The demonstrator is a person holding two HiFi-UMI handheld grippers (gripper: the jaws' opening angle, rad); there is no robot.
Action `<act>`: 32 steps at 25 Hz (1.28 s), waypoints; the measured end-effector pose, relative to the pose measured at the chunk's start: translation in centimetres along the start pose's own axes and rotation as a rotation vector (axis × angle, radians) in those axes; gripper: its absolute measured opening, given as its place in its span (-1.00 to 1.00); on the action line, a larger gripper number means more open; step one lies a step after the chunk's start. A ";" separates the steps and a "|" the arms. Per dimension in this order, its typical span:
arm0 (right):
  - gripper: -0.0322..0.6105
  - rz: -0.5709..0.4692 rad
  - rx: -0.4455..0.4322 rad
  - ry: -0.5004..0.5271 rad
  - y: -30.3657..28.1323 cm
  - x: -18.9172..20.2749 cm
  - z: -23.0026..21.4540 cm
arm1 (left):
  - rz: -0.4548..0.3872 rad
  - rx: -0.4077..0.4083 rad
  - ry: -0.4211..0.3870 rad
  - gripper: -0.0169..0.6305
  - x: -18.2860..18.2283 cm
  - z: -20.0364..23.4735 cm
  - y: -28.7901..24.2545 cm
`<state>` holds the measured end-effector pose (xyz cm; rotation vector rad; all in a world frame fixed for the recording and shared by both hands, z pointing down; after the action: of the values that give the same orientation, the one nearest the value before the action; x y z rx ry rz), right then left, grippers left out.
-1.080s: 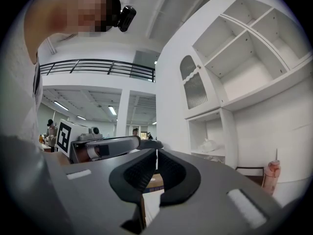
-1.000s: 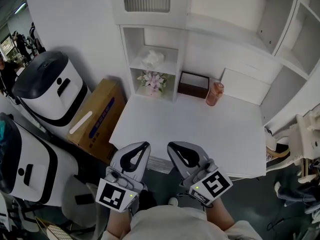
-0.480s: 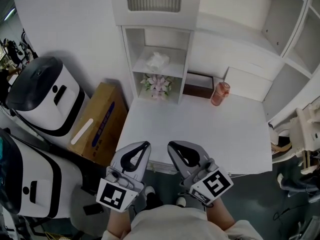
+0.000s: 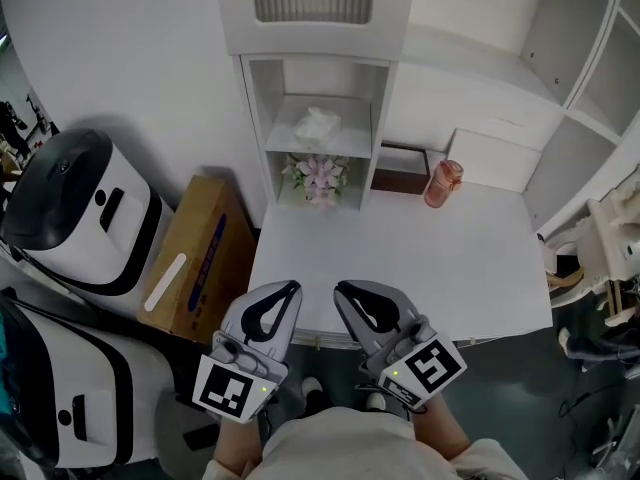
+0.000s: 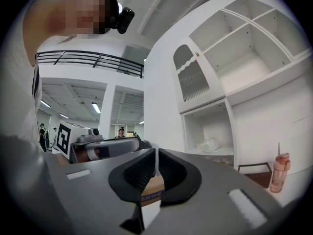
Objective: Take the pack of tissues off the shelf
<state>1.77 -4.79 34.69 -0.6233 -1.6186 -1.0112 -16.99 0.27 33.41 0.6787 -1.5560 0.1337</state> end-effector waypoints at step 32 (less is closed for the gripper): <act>-0.84 0.025 0.060 0.046 -4.7 0.6 -3.1 | -0.033 0.028 0.042 -0.94 2.0 5.7 -3.5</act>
<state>-0.69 -9.86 34.00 -0.5750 -1.5911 -0.9486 -20.14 -5.95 33.52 0.7194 -1.5045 0.1445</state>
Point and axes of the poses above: the fingertips, and each gripper's own axes: y backward along the fingers, z to its left, x out of its underside, the point moved 10 cm from there along y, backward along the fingers, and after that the axes turned 15 degrees about -z, right-handed, at the moved point
